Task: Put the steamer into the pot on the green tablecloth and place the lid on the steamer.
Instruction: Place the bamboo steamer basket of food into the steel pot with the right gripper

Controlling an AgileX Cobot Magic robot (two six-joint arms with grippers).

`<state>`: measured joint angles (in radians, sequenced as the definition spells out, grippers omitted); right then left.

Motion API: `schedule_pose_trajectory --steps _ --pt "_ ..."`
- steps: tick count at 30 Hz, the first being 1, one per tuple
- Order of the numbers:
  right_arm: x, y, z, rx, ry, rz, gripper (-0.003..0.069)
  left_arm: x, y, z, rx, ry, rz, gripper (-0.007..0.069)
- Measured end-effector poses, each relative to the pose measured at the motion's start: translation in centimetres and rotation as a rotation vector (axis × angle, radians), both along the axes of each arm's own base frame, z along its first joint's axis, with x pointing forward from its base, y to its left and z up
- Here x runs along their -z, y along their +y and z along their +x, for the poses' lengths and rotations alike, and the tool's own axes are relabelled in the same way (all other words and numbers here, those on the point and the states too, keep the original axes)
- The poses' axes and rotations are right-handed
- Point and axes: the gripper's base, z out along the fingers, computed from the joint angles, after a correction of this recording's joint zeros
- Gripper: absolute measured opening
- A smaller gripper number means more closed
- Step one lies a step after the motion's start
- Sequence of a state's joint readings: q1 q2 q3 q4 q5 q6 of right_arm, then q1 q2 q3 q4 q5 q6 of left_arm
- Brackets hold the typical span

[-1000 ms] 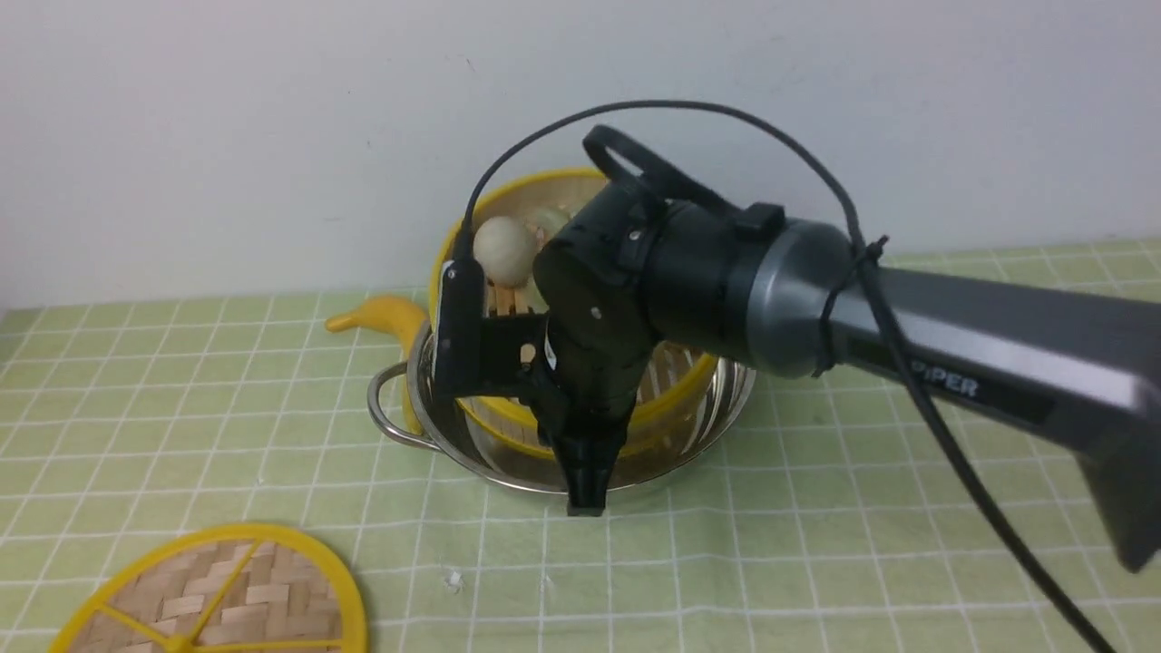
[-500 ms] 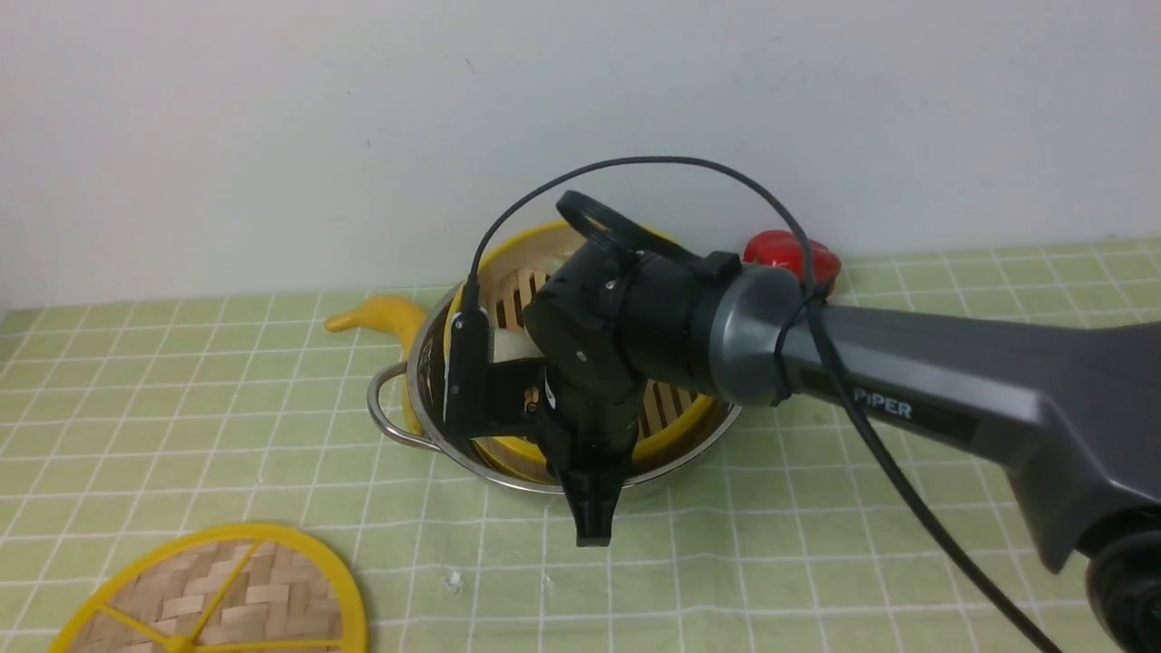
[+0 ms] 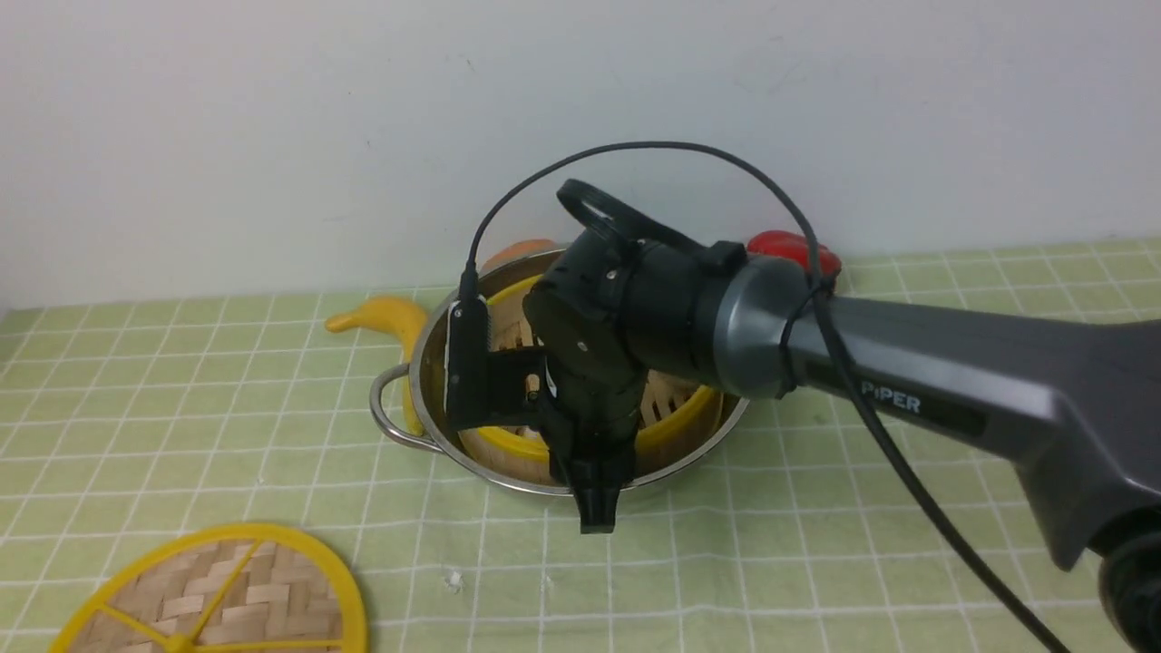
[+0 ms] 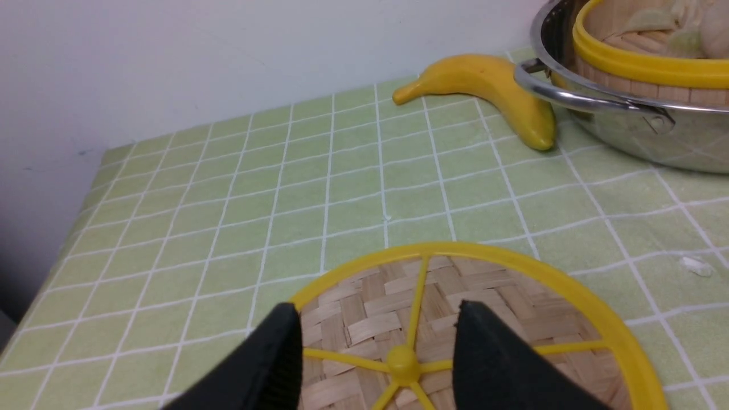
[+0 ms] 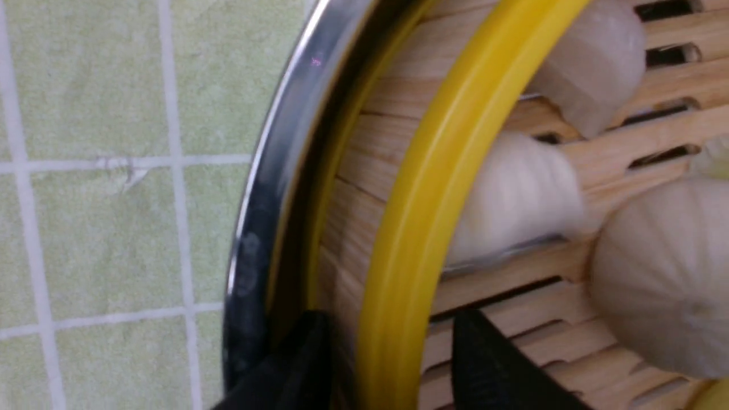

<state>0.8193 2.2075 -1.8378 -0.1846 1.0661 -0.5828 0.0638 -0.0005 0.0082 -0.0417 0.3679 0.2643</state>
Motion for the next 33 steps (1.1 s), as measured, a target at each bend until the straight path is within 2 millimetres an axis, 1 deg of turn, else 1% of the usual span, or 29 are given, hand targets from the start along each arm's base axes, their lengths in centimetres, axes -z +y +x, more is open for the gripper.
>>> schedule_pose_trajectory --steps 3,5,6,7,8,9,10,11,12,13,14,15,16,18,19,20,21,22,23,24,25,26,27,28,29,30,32,33 --pt "-0.2 0.0 0.0 -0.001 -0.006 0.000 0.0382 0.0 0.0 0.0 0.000 0.000 0.000 0.0344" --pt "-0.9 -0.2 -0.1 0.014 -0.012 0.012 0.0407 0.0 0.0 0.0 0.000 0.000 0.000 0.0344" --pt "-1.2 -0.2 -0.1 0.019 -0.014 0.017 0.0412 0.0 0.0 0.0 0.000 0.000 0.000 0.0344" --pt "-1.9 -0.3 -0.2 0.037 -0.014 0.028 0.0418 0.0 0.0 0.0 0.000 0.000 0.000 0.0344" --pt "-1.9 -0.3 -0.2 0.039 -0.014 0.029 0.0418 0.0 0.0 0.0 0.000 0.000 0.000 0.0344" --pt "-3.0 -0.4 -0.3 0.057 -0.019 0.044 0.0422 0.0 0.0 0.0 0.000 0.000 0.000 0.0344" --pt "-3.1 -0.4 -0.4 0.059 -0.020 0.046 0.0422 0.0 0.0 0.0 0.000 0.000 0.000 0.0344" --pt "-4.6 -0.6 -0.5 0.076 -0.026 0.062 0.0424 0.0 0.0 0.0 0.000 0.000 0.000 0.0344" --pt "-4.6 -0.6 -0.5 0.077 -0.026 0.061 0.0424 0.0 0.0 0.0 0.000 0.000 0.000 0.0344" --pt "-6.2 -0.8 -0.8 0.097 -0.021 0.079 0.0425 0.0 0.0 0.0 0.000 0.000 0.000 0.0344" --pt "-7.1 -0.9 -1.0 0.116 -0.014 0.097 0.0424 0.0 0.0 0.0 0.000 0.000 0.000 0.0344" --pt "-7.3 -0.9 -1.0 0.120 -0.013 0.101 0.0424 0.0 0.0 0.0 0.000 0.000 0.000 0.0344" --pt "-8.0 -0.9 -1.1 0.140 -0.013 0.124 0.0419 0.0 0.0 0.0 0.000 0.000 0.000 0.0344" --pt "-9.8 -0.8 -1.2 0.196 -0.015 0.193 0.0384 0.0 0.0 0.0 0.000 0.000 0.000 0.0344" --pt "-11.9 -0.7 -1.3 0.253 -0.030 0.275 0.0313 0.0 0.0 0.0 0.000 0.000 0.000 0.0344" --pt "-12.2 -0.7 -1.3 0.269 -0.029 0.291 0.0290 0.0 0.0 0.0 0.000 0.000 0.000 0.0344" --pt "-14.5 -1.0 -1.6 0.331 -0.044 0.375 0.0195 0.0 0.0 0.0 0.000 0.000 0.000 0.0344" --pt "-15.0 -1.1 -1.7 0.338 -0.049 0.389 0.0165 0.0 0.0 0.0 0.000 0.000 0.000 0.0344" --pt "-16.4 -1.3 -2.0 0.364 -0.062 0.437 0.0104 0.0 0.0 0.0 0.000 0.000 0.000 0.0344" --pt "-18.8 -1.9 -2.5 0.402 -0.081 0.514 0.0029 0.0 0.0 0.0 0.000 0.000 0.000 0.0344" --pt "-21.1 -2.7 -3.2 0.436 -0.098 0.588 -0.0005 0.0 0.0 0.0 0.000 0.000 0.000 0.0344" --pt "-22.4 -3.1 -3.6 0.456 -0.106 0.630 -0.0011 0.0 0.0 0.0 0.000 0.000 0.000 0.0344" --pt "-22.8 -3.3 -3.8 0.466 -0.106 0.646 -0.0012 0.0 0.0 0.0 0.000 0.000 0.000 0.0344" --pt "-24.1 -3.8 -4.3 0.483 -0.114 0.688 -0.0014 0.0 0.0 0.0 0.000 0.000 0.000 0.0344" --pt "-26.3 -4.8 -5.2 0.520 -0.116 0.769 -0.0014 0.0 0.0 0.0 0.000 0.000 0.000 0.0344" --pt "-27.2 -5.2 -5.7 0.540 -0.111 0.807 -0.0014 0.0 0.0 0.0 0.000 0.000 0.000 0.0344" --pt "-28.3 -5.8 -6.4 0.573 -0.088 0.864 -0.0013 0.0 0.0 0.0 0.000 0.000 0.000 0.0344" --pt "-28.4 -5.8 -6.5 0.576 -0.088 0.868 -0.0013 0.0 0.0 0.0 0.000 0.000 0.000 0.0344"
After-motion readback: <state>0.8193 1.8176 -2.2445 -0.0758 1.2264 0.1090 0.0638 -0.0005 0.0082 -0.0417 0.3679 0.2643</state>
